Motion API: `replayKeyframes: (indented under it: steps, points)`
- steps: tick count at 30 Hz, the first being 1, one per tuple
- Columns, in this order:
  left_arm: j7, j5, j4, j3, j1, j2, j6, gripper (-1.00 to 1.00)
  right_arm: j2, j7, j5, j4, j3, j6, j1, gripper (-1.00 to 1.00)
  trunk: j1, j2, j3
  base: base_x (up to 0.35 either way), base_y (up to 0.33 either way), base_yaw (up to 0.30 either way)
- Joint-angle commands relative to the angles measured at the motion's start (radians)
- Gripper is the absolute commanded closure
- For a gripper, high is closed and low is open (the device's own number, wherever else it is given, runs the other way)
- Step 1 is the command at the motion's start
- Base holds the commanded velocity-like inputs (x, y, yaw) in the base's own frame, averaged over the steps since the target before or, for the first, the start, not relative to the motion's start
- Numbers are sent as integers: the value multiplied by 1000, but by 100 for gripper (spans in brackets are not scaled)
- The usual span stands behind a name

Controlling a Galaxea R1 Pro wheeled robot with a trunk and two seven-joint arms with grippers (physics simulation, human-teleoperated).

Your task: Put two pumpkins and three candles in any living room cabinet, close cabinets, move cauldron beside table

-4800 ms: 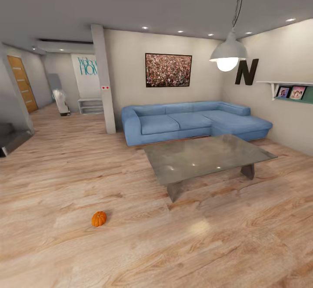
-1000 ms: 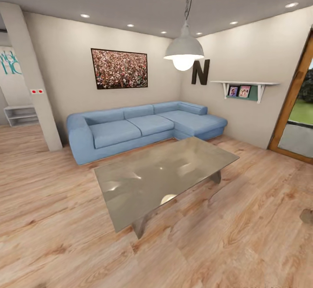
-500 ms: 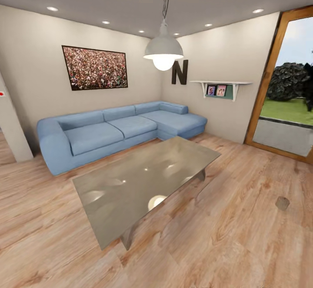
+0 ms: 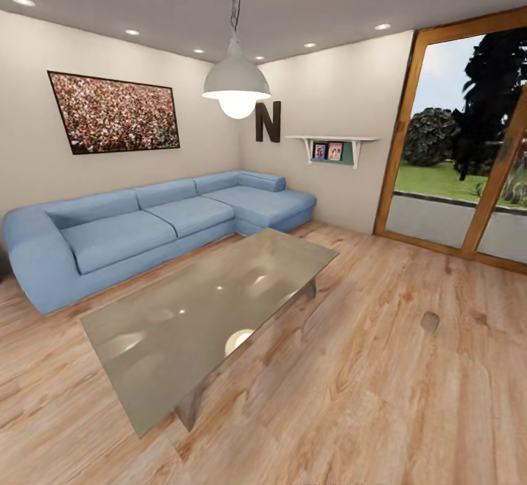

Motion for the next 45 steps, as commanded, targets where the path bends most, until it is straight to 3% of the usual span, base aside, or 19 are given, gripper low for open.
replayKeyframes:
  steps: [1,45]
  points:
    - [0,-1,-2,-1,1,0,0,-100,0,1,0,1,0,-3,0,-100,0,0,-1,0,19,-290]
    - [0,-2,-2,-1,1,0,-16,-100,0,1,-1,2,-2,-25,0,-100,0,0,-1,0,8,-291]
